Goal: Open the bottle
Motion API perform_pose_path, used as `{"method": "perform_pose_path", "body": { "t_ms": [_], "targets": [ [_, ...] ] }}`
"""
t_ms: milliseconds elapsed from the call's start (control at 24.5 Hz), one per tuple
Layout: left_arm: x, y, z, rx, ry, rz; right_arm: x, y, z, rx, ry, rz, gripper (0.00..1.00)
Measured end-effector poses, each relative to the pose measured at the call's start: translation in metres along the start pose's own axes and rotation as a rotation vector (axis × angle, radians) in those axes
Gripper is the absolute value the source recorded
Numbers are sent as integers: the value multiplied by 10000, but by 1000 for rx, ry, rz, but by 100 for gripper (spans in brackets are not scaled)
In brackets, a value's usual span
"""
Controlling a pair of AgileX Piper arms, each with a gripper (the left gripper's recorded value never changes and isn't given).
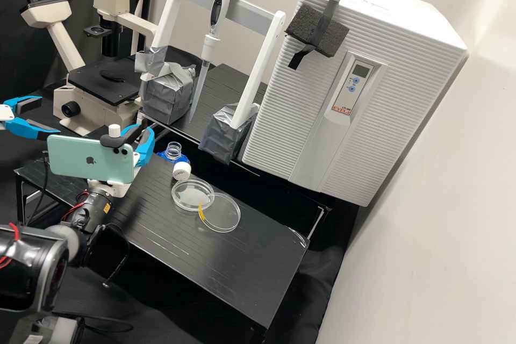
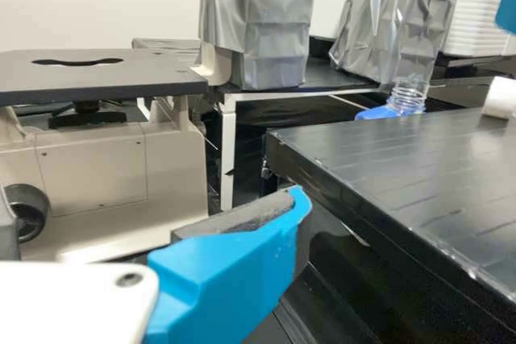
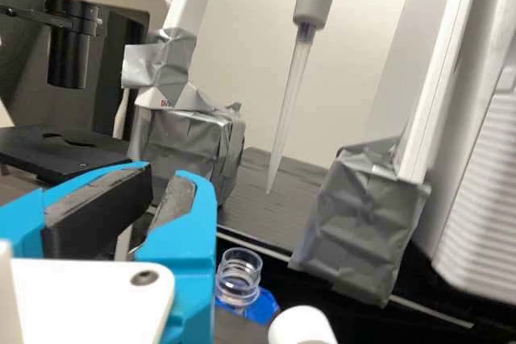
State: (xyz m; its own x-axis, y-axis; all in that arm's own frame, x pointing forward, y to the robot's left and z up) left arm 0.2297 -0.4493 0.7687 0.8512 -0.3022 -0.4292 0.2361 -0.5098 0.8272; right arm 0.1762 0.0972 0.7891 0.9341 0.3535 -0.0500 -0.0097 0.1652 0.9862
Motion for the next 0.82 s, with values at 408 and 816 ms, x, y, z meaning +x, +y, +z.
{"method": "perform_pose_path", "body": {
  "t_ms": [408, 816],
  "targets": [
    [-16, -50, 44, 93, 72, 22, -64, 25, -21, 18, 45, 52, 100],
    [-27, -38, 19, 101, 108, 37, -65, 19, -38, 10, 63, 44, 100]
  ]
}}
